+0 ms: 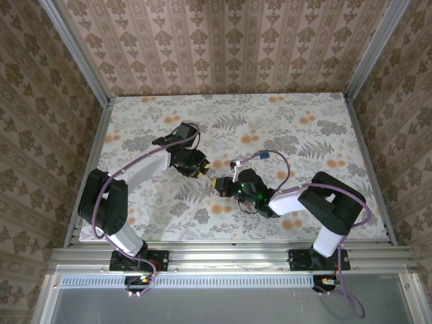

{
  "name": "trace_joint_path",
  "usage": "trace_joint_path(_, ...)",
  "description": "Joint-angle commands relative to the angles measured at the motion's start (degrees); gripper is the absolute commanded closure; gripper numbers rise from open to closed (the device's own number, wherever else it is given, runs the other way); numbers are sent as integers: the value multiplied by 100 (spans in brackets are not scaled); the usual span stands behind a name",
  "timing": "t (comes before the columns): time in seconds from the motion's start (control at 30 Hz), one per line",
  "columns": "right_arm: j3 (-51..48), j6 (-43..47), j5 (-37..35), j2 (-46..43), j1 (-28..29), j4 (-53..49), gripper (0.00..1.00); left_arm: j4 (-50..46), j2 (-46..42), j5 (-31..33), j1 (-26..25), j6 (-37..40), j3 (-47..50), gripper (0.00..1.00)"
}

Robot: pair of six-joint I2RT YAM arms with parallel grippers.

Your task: Unlock with the key

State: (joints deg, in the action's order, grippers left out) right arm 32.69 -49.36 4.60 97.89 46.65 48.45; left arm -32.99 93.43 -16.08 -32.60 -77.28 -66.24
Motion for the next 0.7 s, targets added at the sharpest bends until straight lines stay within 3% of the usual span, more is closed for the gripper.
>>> trace_joint_path(0.0, 111, -79, -260, 87, 32, 339, 100, -43, 54, 18, -27, -217, -42, 86)
trace_joint_path(0.67, 265, -18, -396, 108, 28, 253, 100, 280, 98, -177, -62, -296, 147, 86)
